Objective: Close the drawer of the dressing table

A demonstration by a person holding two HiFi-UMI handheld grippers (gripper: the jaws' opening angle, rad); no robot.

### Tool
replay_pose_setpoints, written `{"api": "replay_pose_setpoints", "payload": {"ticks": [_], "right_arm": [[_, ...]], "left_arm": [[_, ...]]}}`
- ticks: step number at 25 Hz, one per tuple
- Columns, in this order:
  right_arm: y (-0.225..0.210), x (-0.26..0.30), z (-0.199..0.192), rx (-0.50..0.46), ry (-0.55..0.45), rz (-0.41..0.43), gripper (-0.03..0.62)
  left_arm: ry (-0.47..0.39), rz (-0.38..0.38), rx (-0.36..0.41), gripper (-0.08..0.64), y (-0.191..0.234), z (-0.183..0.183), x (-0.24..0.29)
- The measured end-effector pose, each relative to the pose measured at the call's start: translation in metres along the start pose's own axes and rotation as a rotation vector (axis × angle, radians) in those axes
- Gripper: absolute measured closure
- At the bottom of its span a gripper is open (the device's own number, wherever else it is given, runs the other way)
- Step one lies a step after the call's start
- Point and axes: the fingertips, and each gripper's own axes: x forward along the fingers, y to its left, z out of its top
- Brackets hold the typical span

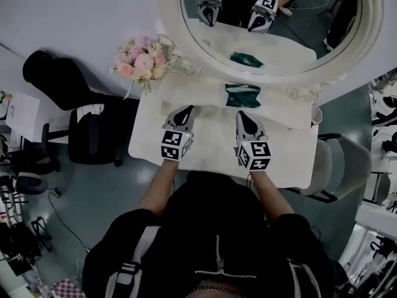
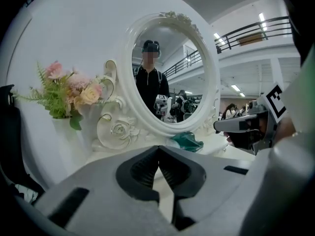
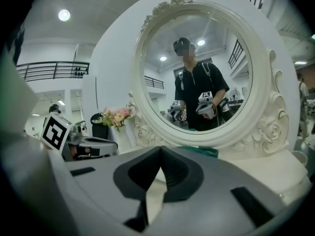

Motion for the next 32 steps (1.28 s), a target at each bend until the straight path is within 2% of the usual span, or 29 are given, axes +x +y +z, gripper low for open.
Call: {"api": "replay_pose_setpoints", "payload": {"ticks": [4,13,14,15,17,21,32], "right_arm": [[0.011,0.003,-0.015,0.004,0.040,0.014,0.592],[0.025,0.016,-0.020,-0.001,0.056,0.039,0.592],[0.024,0.016,-0.019,-0.002,0.055,0.039,0.592],[0.024,0.017,-0.018,-0.002,0.054,0.039,0.592],[0.022,0.017,-0.016,-0.004,0.052,0.038,0.592],[0.018,0.017,-0.016,-0.008,0.056,0.031,0.592],[0.008,0.010,-0.018,-0.003,0.058,-0.001,0.592]], "left_arm": [[0.063,0.021,-0.029,0.554,0.006,-0.037,-0.014],[0.184,0.061,-0.069,0.552,0.023,-0.100,-0.040],[0.199,0.066,-0.076,0.541,0.025,-0.107,-0.043],[0.214,0.073,-0.083,0.486,0.027,-0.114,-0.045],[0.245,0.089,-0.104,0.429,0.033,-0.129,-0.048],[0.323,0.105,-0.191,0.331,0.042,-0.158,-0.052],[0.413,0.170,-0.207,0.384,0.069,-0.206,-0.032]]}}
